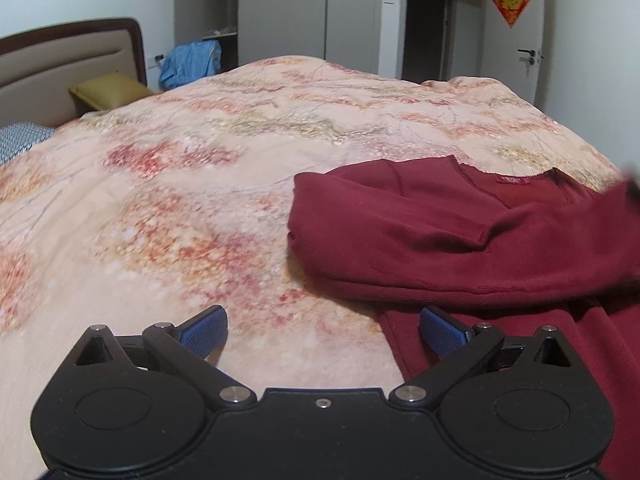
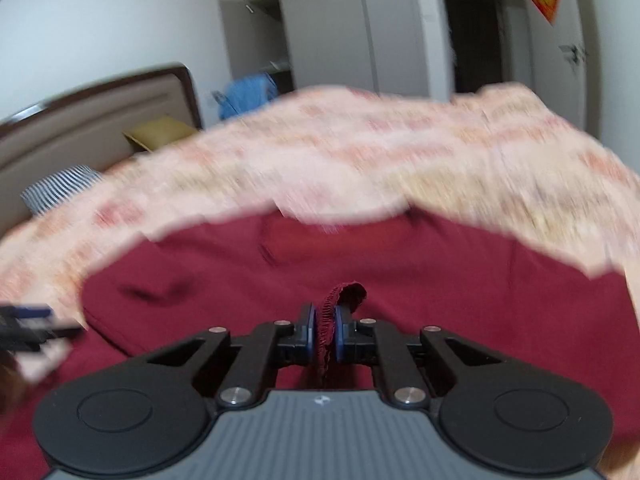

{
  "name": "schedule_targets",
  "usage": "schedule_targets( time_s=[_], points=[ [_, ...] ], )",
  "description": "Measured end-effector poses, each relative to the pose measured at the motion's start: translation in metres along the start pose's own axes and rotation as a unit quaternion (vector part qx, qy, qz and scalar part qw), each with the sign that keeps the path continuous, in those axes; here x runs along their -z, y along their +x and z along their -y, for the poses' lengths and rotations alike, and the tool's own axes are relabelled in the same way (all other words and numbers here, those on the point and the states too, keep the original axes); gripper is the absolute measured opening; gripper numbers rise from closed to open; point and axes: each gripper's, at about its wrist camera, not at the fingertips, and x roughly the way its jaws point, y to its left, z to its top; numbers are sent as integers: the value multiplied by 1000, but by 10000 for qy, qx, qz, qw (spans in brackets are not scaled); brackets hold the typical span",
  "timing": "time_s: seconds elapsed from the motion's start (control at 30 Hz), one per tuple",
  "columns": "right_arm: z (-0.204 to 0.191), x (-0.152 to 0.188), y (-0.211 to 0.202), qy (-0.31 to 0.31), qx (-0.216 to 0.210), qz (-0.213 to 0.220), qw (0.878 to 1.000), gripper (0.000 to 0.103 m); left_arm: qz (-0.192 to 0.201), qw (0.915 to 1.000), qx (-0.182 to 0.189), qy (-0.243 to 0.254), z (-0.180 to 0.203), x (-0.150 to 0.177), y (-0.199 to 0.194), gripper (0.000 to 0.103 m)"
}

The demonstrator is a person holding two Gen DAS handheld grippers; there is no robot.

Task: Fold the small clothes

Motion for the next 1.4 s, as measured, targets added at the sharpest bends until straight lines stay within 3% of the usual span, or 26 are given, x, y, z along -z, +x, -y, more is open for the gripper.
schedule_targets(
  time_s=[0.2, 0.33, 0.4, 0.47, 0.5, 0.57, 0.6, 0.67, 0.7, 0.87, 1.03, 1.2, 1.4],
  points=[
    [-25, -103, -45, 139, -888, 1095, 9899, 11, 336, 9979, -80, 549, 20, -13, 9, 102],
    [-50, -165, -60, -101, -1263, 1461, 9811, 11, 784, 9938, -258, 749, 31, -24, 13, 97],
    [-62, -183, -65, -316, -1291, 1590, 9783, 11, 954, 9910, -405, 847, 34, -31, 17, 89],
    [-71, -193, -67, -501, -1263, 1661, 9767, 11, 1069, 9892, -518, 861, 34, -39, 21, 72],
    [-73, -196, -65, -549, -1242, 1666, 9766, 11, 1132, 9883, -518, 881, 33, -42, 21, 68],
    [-74, -199, -65, -616, -1194, 1642, 9772, 11, 1271, 9860, -532, 937, 31, -47, 22, 44],
    [-74, -198, -64, -664, -1140, 1625, 9779, 11, 1290, 9852, -569, 972, 30, -49, 22, 38],
    [-71, -193, -62, -729, -1040, 1568, 9794, 11, 1268, 9849, -676, 964, 25, -51, 21, 23],
    [-68, -190, -59, -718, -1014, 1524, 9805, 11, 1253, 9852, -754, 889, 22, -52, 22, 21],
    [-48, -156, -44, -549, -994, 1223, 9860, 11, 741, 9925, -909, 331, -4, -51, 36, 20],
    [-21, -90, -25, -348, -832, 582, 9942, 11, 511, 9930, -973, 423, -5, -39, 41, 20],
    [11, -21, -11, -91, -571, -137, 9982, 11, 382, 9941, -887, 498, -3, -36, 38, 27],
    [26, 26, -12, 74, -485, -537, 9974, 11, 231, 9960, -740, 435, -4, -29, 32, 38]
  ],
)
